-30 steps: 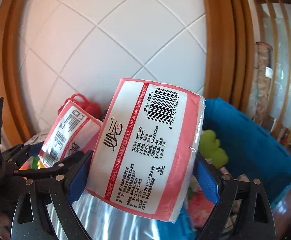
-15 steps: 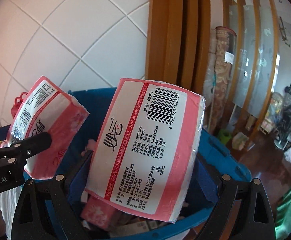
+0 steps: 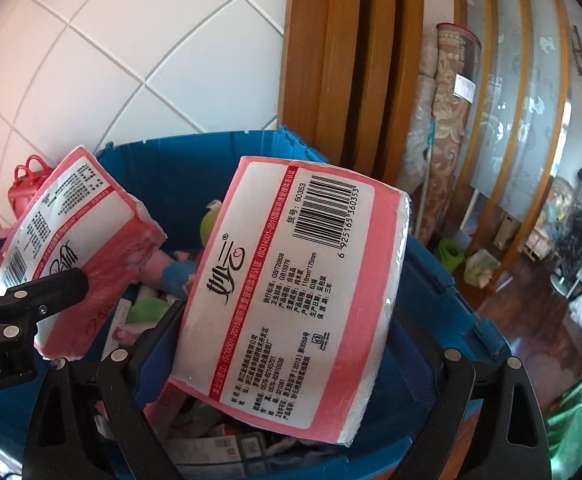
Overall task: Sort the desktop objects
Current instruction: 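Lower both tissue packs into the blue crate and open both grippers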
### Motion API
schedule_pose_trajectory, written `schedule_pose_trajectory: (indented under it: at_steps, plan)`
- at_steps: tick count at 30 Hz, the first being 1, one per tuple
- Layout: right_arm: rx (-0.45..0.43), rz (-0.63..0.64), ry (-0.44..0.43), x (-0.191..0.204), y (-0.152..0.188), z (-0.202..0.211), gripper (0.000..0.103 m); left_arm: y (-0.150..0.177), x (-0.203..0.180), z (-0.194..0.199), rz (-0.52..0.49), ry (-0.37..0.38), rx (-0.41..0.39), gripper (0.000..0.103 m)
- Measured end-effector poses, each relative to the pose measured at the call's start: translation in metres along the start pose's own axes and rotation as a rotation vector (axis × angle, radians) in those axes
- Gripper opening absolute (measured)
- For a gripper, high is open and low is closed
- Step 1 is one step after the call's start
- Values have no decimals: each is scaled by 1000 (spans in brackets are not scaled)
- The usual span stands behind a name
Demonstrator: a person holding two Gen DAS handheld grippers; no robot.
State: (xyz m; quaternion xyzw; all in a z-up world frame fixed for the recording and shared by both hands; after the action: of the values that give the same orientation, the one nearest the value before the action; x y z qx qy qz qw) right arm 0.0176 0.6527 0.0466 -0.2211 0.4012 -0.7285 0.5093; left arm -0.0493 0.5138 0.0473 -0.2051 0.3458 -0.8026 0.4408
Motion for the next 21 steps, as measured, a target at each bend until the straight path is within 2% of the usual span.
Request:
schedule_pose_trajectory:
  at_steps: [4,9,13,21]
  plan:
    - [7,-2,-1,-6,2,-6,95,1,-5,1,-15,-24,0,81]
    - [10,-23,-6,-17,1,-10,98,-1,-4,10,-10,-66,-49,85]
    - [-12,-41,-2,-23,0,-4,103,1,-3,13,-15,-73,-49,85]
    - [-8,-61,-7,-20,4,9,103,7,7,26,1,-54,-66,85]
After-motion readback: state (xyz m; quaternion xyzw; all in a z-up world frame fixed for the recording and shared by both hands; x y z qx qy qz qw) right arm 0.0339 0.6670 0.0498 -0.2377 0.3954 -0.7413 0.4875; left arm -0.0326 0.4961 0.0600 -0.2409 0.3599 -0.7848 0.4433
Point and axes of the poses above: each gripper's, at about its wrist camera, not at the fingertips, and z roughly against the way its jaws point, x to its left, y to its underside, the point moved 3 cm from there along -z, roughly the way its jaws point, and after that the axes turned 1 degree about -y, right-handed, at the moved point
